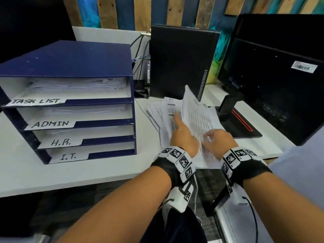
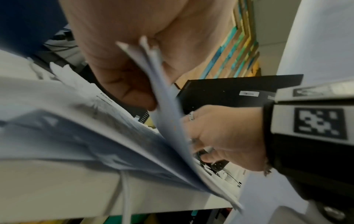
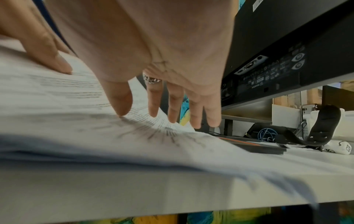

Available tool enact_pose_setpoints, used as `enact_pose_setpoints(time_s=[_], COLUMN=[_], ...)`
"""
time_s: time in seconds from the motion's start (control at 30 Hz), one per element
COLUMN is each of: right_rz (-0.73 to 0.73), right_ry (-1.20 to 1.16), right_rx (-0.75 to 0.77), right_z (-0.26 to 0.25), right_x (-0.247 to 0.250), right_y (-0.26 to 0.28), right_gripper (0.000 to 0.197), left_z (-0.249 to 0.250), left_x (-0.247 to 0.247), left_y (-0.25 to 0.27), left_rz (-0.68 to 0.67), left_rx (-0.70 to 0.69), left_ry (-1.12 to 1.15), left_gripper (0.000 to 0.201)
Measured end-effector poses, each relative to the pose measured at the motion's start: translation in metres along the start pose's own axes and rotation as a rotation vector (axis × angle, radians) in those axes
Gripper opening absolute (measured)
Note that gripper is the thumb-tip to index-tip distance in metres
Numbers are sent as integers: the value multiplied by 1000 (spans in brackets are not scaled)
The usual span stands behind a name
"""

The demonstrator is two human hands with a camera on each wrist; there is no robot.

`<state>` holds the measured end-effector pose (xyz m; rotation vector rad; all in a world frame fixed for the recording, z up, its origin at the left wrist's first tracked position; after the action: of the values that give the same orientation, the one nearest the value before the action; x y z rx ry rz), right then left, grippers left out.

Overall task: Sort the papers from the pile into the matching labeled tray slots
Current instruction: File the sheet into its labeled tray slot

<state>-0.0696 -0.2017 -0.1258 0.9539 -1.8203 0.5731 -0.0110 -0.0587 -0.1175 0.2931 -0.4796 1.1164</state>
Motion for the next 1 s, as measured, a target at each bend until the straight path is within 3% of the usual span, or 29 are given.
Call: enact_pose_setpoints(time_s=[0.1, 0.23, 0.33, 0.47, 0.63, 0.77, 0.83, 1.0], right_rz=[-45, -133, -135, -154, -158, -156, -154, -148], right_ry=[96, 182, 218, 250, 247, 222, 180, 85], right_rx=[-68, -40, -26, -20, -23, -35, -47, -72], right_z=[9, 4, 0, -1, -1, -3, -3, -4], right_x=[2, -7, -10, -11, -13, -11, -10, -9], right_y=[1, 7, 6, 3, 3, 5, 5, 7], right_gripper=[48, 42, 41, 45, 43, 40, 40, 57], left_z=[-12, -28, -41, -44, -34, -21, -16, -14], left_x=[3, 1, 0, -1, -2, 5, 10, 21], left_y=[-7, -21, -31, -36, -28, -19, -15, -7], left_rz=[-18, -52, -116, -111, -95, 4, 62, 107], left_rx=[-4, 62, 220, 230, 208, 146, 75, 29], left_ry=[-184, -412, -565, -585, -564, -475, -429, -135], left_gripper=[38, 29, 26, 4, 26, 21, 30, 52])
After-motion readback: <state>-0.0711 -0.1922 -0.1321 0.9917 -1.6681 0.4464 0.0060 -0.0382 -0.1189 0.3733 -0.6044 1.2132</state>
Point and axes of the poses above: each hand's wrist, its own y-axis away from the middle knuckle, its own x-axis out of the back of the hand, z = x × y, the point moved 6 cm from there along -y, towards the middle knuckle, and after that the axes turned 3 degrees about -y, right-handed, at the moved point
